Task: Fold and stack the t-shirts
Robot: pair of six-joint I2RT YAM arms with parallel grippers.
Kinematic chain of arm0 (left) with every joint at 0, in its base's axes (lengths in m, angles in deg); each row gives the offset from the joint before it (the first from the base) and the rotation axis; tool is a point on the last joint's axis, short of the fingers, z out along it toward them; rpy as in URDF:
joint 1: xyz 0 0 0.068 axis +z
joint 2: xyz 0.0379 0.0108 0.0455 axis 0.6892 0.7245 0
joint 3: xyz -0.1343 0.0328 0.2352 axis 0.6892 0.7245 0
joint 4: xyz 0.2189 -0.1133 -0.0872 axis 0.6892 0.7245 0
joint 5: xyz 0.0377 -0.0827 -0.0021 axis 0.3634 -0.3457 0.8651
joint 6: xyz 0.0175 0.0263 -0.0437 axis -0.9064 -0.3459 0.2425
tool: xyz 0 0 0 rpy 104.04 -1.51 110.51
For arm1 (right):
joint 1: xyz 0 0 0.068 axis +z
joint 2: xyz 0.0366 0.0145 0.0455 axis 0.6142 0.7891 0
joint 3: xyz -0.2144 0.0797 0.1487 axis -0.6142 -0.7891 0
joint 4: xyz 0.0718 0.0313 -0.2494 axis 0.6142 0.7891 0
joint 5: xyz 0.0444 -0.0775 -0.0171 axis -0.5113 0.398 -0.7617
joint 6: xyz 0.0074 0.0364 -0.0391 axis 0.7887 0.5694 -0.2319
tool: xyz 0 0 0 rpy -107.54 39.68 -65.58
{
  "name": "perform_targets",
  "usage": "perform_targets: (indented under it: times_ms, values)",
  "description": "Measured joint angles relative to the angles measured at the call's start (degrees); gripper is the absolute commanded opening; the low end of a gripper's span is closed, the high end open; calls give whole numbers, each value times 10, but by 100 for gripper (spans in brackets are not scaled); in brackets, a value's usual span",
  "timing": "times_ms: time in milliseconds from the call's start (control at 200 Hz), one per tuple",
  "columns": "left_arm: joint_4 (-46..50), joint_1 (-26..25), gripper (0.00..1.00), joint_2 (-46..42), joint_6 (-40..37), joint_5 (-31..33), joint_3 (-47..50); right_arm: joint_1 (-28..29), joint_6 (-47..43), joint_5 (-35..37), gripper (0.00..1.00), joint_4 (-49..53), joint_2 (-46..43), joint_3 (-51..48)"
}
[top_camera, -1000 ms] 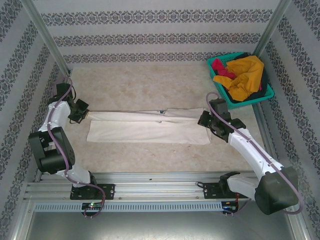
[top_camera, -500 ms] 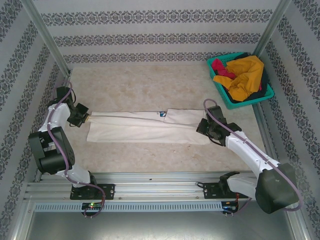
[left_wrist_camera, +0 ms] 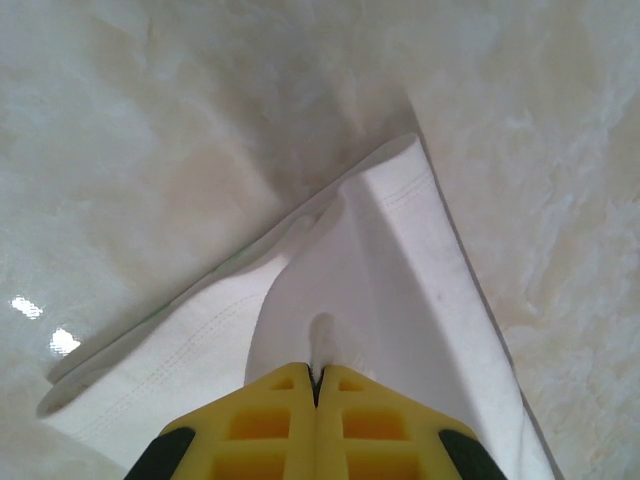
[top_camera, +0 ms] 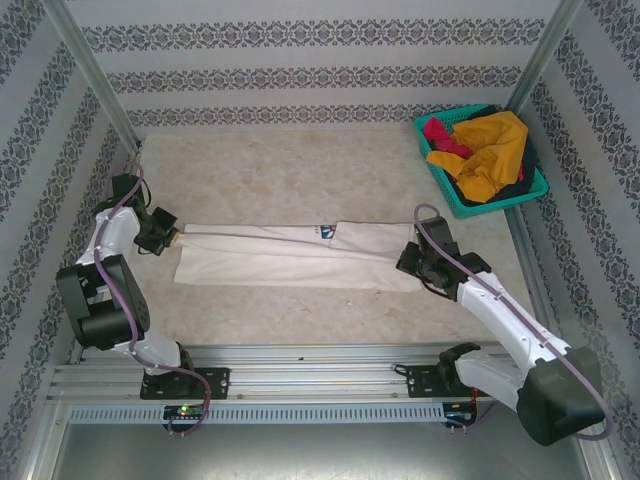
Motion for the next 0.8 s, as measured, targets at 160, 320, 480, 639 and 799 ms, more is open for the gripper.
perform_targets:
  times_ms: [160,320,480,639,799]
  values:
    - [4,0,0,-16,-4,0,6,0,1,-2,0,1,-16,-14]
    - [4,1,0,-18,-4,0,29,3,3,-11,0,-3,9,-35]
    - [3,4,0,-15,-4,3,37,6,9,-17,0,-19,46,-50]
    - [-1,4,0,-5,-3,12,52,7,17,-23,0,-32,77,-56]
    - [-5,5,0,8,0,21,58,8,17,-28,0,-41,83,-56]
